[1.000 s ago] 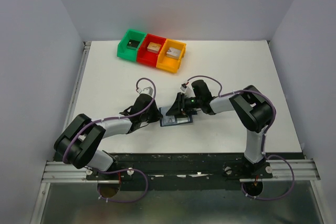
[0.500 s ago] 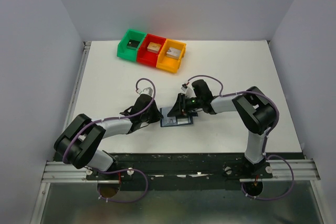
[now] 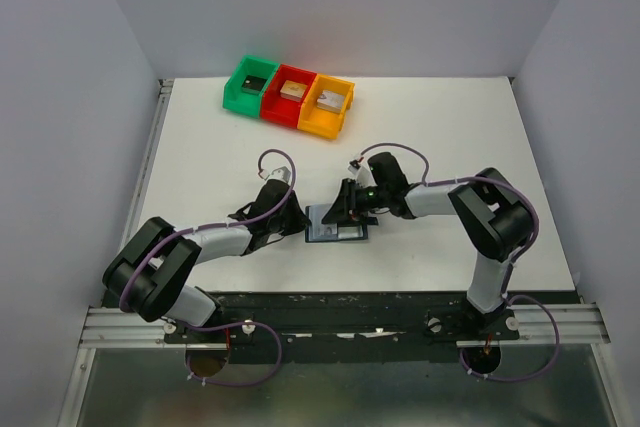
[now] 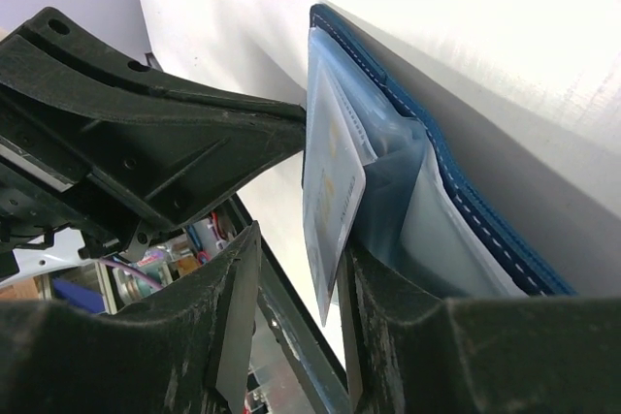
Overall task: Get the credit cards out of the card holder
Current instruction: Remove the credit card from the card holder.
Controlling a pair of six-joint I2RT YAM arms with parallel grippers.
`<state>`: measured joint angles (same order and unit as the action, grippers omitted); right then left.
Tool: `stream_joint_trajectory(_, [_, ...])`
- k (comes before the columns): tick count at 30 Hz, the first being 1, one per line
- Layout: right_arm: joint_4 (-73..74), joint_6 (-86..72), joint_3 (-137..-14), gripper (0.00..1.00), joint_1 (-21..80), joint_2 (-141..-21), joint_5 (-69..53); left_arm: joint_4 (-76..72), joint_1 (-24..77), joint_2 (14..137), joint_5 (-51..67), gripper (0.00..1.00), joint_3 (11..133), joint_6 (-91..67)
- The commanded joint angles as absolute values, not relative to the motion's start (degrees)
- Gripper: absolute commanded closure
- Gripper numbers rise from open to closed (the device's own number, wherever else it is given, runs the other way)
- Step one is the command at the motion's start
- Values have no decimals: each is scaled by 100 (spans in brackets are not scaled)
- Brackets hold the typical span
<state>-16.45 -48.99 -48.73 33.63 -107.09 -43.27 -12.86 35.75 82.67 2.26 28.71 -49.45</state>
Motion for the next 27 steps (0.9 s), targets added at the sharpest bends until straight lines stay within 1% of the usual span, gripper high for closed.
stream_joint_trajectory(1, [-1494,-4773,-4755,56,3296,-10468,-4228,-976,3612,8227,79,100,2856,-4983])
stream_joint_trajectory(17, [-1406,-4711,-4606,58,3146,-10248,-4131,-914,3612,8191,44,100,2839,-5001])
stream_joint_trajectory(27, [-1415,-4729,-4535,63,3059,-10108,-4087,-923,3604,8165,44,100,2795,-5010])
